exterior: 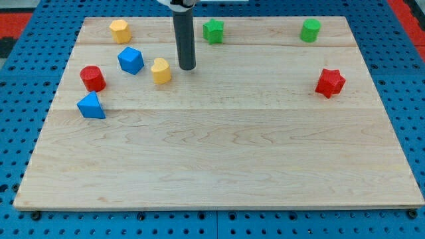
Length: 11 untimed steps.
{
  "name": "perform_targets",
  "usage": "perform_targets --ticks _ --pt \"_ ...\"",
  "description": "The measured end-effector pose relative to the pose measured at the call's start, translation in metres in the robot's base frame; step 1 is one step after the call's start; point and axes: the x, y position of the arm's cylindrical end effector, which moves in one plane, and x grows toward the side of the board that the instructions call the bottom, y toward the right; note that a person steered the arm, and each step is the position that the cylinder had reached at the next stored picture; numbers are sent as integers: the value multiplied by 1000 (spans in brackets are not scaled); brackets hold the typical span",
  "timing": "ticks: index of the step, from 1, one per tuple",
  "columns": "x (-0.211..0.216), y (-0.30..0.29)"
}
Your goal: Slide the heart towards the bottom right
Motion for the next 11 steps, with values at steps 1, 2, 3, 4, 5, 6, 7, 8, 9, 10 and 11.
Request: perform_targets --ticks 1,2,3,4,5,6,7,8,9,10,11 --pt "-16 -58" --pt "45 -78" --pt "103 -91" --pt "91 -27" --pt "64 -89" --pt "86 25" --pt "151 151" --pt "124 138" --pt "148 162" --pt "204 174" --pt "165 149"
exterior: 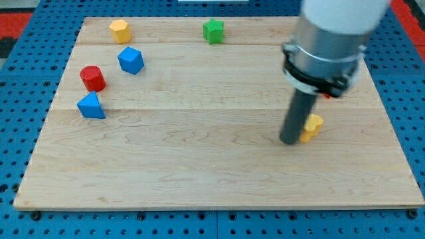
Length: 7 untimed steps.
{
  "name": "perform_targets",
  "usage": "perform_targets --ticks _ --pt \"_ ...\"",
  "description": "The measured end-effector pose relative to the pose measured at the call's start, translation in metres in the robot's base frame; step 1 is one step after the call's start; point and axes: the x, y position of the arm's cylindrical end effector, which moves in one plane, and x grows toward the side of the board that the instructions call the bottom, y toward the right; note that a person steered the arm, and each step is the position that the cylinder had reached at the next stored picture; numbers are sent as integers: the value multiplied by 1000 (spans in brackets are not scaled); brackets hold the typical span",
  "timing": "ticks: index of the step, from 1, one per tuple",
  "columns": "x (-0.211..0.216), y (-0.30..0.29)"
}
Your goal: Slide the heart towards the bottom right
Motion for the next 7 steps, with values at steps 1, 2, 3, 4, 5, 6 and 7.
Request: perform_targets --ticks 1,2,3,4,5,6,7 --pt "-31 33" --pt "3 82" --pt "35 98" --pt "-15 116" --pt "-38 74" --pt "-48 43" --pt "-46 16"
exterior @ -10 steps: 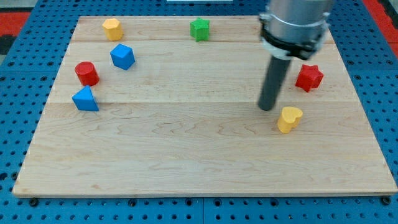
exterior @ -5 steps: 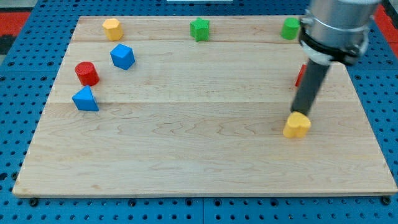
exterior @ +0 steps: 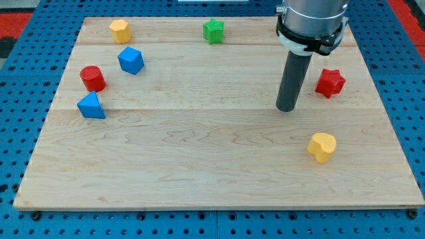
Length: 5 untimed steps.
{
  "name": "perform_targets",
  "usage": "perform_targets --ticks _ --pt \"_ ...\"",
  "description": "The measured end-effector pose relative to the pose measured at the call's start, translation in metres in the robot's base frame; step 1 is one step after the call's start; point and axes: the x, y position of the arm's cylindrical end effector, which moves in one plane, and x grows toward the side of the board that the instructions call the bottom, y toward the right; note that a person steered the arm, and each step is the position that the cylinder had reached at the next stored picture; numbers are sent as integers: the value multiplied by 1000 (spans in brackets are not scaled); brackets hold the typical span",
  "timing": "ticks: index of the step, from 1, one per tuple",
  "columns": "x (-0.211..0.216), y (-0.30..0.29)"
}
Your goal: Slide the heart towards the bottom right
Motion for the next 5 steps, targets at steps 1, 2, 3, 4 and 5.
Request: perform_targets --ticks 1,2,3,4,5 --pt "0 0" --pt "5 8" --pt "5 6" --pt "5 -1" --pt "7 -4"
